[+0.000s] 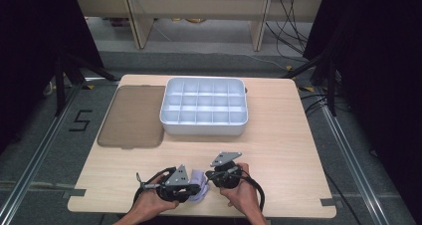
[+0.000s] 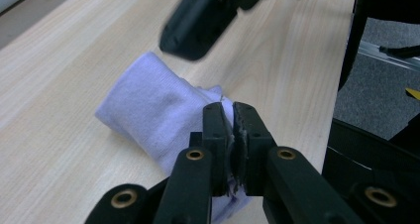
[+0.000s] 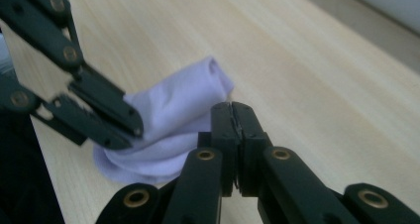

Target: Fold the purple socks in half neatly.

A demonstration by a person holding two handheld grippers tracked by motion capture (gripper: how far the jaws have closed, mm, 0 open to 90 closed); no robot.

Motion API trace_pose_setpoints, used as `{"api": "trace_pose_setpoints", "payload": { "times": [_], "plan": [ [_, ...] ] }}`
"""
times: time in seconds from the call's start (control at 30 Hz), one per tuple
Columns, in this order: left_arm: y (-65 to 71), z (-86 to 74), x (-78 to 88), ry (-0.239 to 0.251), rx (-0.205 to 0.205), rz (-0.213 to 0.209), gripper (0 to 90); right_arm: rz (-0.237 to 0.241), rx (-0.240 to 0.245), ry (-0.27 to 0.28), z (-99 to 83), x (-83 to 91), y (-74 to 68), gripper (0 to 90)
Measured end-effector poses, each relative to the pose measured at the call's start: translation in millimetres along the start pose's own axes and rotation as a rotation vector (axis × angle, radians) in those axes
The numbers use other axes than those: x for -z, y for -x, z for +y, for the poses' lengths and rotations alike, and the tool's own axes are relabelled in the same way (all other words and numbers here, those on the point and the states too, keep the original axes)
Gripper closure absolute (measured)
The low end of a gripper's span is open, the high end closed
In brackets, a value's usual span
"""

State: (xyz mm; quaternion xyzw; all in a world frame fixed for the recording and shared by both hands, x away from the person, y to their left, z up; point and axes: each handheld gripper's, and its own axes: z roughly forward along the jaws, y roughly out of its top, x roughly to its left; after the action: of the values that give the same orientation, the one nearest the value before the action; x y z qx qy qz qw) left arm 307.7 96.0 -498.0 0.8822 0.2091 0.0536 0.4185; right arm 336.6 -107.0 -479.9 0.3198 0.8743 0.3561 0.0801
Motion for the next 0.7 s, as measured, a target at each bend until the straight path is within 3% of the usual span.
{"api": "trace_pose_setpoints", "payload": {
  "times": [0.07, 0.1, 0.13, 0.17, 0.3, 0.43, 0.5, 0.6, 0.7],
  "plan": [
    [0.7, -0.9, -3.9, -0.013, -0.030, -0.001, 83.8, 0.006, 0.032, 0.034, 5.0, 5.2, -0.6, 89.2],
    [0.7, -0.9, -3.9, -0.013, -0.030, -0.001, 83.8, 0.006, 0.032, 0.034, 5.0, 5.2, -0.6, 89.2],
    [2.5, -1.6, -4.6, -0.019, -0.004, 0.001, 83.8, 0.010, 0.022, 0.053, 7.3, 5.2, -3.3, 89.2],
    [1.0, -1.5, -4.7, -0.030, -0.020, 0.004, 83.8, 0.008, 0.034, 0.063, 9.9, 5.0, -5.3, 89.2],
    [2.3, -1.8, -5.9, -0.022, -0.038, 0.014, 83.4, 0.046, 0.071, 0.053, 18.8, -2.0, -12.8, 89.3],
    [3.5, -2.4, -5.4, -0.017, -0.012, 0.002, 82.4, 0.048, 0.091, -0.014, 14.3, -17.8, -11.2, 89.8],
    [3.3, -1.0, -2.9, 0.013, 0.030, -0.021, 79.1, 0.045, 0.057, -0.040, 10.5, -18.3, -9.3, 90.0],
    [0.7, 4.9, 9.0, 0.075, 0.046, -0.038, 75.6, 0.036, 0.064, -0.042, 8.6, -17.2, -7.5, 90.0],
    [-1.7, 6.9, 15.2, 0.087, 0.085, -0.051, 76.8, 0.037, 0.063, -0.026, 6.8, -19.0, -6.3, 90.0]
  ]
}}
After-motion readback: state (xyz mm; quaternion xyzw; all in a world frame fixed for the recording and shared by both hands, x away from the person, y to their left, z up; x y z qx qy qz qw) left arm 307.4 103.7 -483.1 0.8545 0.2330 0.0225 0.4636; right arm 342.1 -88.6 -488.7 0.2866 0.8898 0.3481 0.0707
